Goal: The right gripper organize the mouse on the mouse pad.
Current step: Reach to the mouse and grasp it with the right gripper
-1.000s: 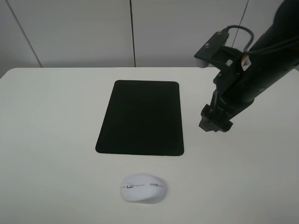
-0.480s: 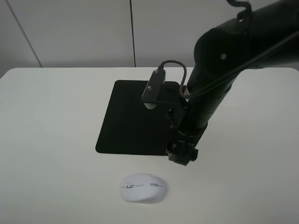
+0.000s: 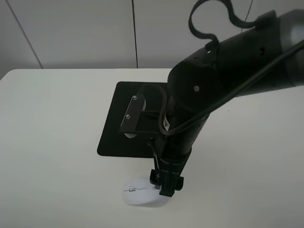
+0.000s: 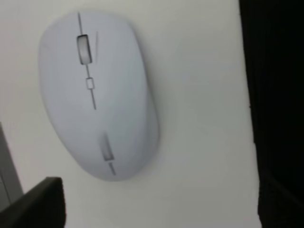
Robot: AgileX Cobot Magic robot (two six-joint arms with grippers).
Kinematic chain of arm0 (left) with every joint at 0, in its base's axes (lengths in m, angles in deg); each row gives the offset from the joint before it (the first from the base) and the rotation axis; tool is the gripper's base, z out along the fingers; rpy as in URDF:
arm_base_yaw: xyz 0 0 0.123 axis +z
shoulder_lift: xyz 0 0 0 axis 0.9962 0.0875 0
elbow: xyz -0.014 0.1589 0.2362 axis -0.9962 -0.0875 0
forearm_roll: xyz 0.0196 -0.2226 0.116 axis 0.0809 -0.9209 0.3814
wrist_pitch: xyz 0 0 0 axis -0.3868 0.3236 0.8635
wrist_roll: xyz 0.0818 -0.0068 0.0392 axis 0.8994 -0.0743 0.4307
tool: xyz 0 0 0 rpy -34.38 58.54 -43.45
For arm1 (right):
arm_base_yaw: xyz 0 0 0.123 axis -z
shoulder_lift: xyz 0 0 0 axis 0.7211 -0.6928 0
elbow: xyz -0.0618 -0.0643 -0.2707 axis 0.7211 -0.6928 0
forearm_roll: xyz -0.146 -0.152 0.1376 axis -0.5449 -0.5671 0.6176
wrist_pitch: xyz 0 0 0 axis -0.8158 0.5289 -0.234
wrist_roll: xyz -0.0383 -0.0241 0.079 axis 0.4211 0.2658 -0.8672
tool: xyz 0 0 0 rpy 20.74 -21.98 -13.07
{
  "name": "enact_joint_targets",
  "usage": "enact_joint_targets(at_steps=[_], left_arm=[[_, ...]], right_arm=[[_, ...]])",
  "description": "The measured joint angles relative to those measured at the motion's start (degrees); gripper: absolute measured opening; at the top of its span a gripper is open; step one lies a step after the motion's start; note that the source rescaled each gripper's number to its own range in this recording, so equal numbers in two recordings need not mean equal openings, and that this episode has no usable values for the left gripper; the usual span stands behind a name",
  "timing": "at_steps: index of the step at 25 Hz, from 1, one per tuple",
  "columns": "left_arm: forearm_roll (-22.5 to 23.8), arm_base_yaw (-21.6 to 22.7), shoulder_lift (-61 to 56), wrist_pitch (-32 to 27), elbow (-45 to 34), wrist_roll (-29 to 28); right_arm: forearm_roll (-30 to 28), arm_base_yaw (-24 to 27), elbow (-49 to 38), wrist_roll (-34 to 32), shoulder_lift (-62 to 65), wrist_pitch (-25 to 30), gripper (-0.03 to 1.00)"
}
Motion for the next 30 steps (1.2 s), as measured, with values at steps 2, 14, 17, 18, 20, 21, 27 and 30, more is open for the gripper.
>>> enact_joint_targets(at_steps=[2, 14, 17, 18, 20, 21, 27, 30], left_arm=[[0.0, 0.0, 0.0, 0.0, 0.0, 0.0], [0.0, 0.0, 0.0, 0.0, 0.0, 0.0], [0.0, 0.0, 0.0, 0.0, 0.0, 0.0], [0.0, 0.0, 0.0, 0.0, 0.0, 0.0], [0.0, 0.0, 0.0, 0.0, 0.0, 0.0], [0.0, 0.0, 0.0, 0.0, 0.0, 0.0], [0.0, 0.0, 0.0, 0.0, 0.0, 0.0], [0.0, 0.0, 0.0, 0.0, 0.0, 0.0]], right_arm=[[0.05, -1.36, 0.0, -0.61, -0.58, -0.06, 1.0], [1.47, -7.3, 0.0, -2.3, -5.97, -6.23, 1.0], [1.46, -7.3, 0.0, -2.83, -7.55, -7.68, 1.0], [1.46, -7.3, 0.0, -2.9, -8.04, -8.11, 1.0], [1.46, -7.3, 0.0, -2.93, -8.72, -9.13, 1.0], [1.46, -7.3, 0.0, -2.93, -9.13, -9.35, 1.0], [1.4, -7.3, 0.02, -2.93, -10.7, -10.33, 1.0], [1.24, -7.25, 0.15, -2.93, -11.57, -11.02, 1.0]])
